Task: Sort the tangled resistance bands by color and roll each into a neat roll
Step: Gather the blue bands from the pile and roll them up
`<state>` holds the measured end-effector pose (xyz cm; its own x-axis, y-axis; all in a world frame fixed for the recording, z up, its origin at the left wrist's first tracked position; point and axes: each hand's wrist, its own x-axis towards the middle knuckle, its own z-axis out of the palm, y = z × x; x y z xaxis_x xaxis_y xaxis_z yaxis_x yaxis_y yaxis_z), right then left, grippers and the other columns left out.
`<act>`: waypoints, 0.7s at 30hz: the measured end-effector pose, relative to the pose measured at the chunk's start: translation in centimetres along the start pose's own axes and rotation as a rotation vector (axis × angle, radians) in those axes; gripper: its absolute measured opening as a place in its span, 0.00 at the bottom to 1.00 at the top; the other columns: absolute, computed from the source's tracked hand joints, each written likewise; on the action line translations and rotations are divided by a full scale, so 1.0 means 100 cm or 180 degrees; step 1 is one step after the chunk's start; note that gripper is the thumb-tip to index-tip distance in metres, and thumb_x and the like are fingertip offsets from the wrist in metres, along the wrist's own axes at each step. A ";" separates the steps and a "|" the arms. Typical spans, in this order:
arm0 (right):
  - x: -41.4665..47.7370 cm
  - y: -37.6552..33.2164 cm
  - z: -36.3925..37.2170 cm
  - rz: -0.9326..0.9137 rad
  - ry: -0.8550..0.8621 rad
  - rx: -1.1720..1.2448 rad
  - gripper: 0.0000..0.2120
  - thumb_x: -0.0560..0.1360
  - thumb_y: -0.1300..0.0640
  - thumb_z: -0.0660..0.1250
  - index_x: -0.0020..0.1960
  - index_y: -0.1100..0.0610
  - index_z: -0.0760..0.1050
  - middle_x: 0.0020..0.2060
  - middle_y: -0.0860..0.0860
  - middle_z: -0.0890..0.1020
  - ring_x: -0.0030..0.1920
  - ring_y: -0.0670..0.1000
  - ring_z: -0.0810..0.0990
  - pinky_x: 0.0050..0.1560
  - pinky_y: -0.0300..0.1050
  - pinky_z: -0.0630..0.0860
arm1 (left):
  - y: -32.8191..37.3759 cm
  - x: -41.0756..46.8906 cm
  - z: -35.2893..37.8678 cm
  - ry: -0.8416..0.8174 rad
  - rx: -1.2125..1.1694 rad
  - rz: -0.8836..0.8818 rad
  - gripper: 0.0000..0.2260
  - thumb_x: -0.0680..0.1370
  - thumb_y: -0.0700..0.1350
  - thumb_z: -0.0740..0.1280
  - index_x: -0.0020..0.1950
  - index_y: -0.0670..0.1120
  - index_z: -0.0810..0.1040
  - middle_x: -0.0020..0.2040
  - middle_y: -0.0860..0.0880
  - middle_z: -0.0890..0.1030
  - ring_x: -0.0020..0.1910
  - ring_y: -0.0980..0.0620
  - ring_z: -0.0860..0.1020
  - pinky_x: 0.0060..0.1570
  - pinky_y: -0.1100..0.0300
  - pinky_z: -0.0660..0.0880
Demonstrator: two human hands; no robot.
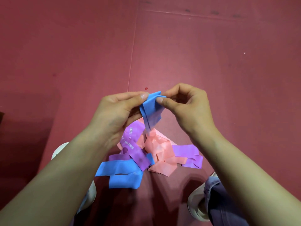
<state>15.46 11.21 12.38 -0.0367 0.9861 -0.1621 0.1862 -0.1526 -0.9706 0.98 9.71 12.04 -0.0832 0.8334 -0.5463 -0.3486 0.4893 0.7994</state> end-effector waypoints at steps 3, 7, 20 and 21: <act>0.000 0.000 0.001 0.0043 -0.0039 -0.0096 0.14 0.68 0.70 0.73 0.31 0.55 0.75 0.29 0.46 0.79 0.30 0.40 0.76 0.37 0.32 0.74 | -0.001 0.000 0.000 -0.0008 -0.0036 -0.0049 0.04 0.76 0.36 0.67 0.46 0.39 0.81 0.45 0.43 0.86 0.42 0.51 0.85 0.45 0.61 0.81; 0.001 0.001 0.001 0.0121 0.0035 -0.0019 0.14 0.69 0.69 0.73 0.31 0.55 0.75 0.30 0.47 0.79 0.31 0.40 0.77 0.38 0.32 0.75 | -0.002 0.000 0.001 -0.0017 0.0013 -0.0061 0.04 0.76 0.36 0.67 0.44 0.39 0.82 0.43 0.43 0.86 0.41 0.51 0.85 0.45 0.62 0.81; 0.003 0.005 0.001 0.0205 0.0170 0.0115 0.08 0.70 0.68 0.72 0.35 0.60 0.76 0.34 0.55 0.81 0.34 0.46 0.78 0.37 0.33 0.75 | -0.010 0.002 -0.003 -0.0297 0.0502 0.0538 0.12 0.71 0.36 0.72 0.53 0.41 0.83 0.48 0.44 0.85 0.50 0.48 0.84 0.53 0.59 0.79; 0.003 0.005 0.002 0.0195 0.0154 0.0097 0.09 0.70 0.68 0.72 0.35 0.59 0.76 0.32 0.53 0.80 0.33 0.45 0.77 0.36 0.33 0.74 | -0.012 0.003 -0.004 -0.0202 0.0527 0.0563 0.10 0.73 0.34 0.70 0.53 0.41 0.83 0.47 0.44 0.86 0.49 0.49 0.84 0.51 0.60 0.80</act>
<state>15.31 11.44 11.77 0.0216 0.9767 -0.2133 0.1566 -0.2140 -0.9642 1.02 9.32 10.85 -0.0686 0.9218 -0.3816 -0.1758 0.3653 0.9141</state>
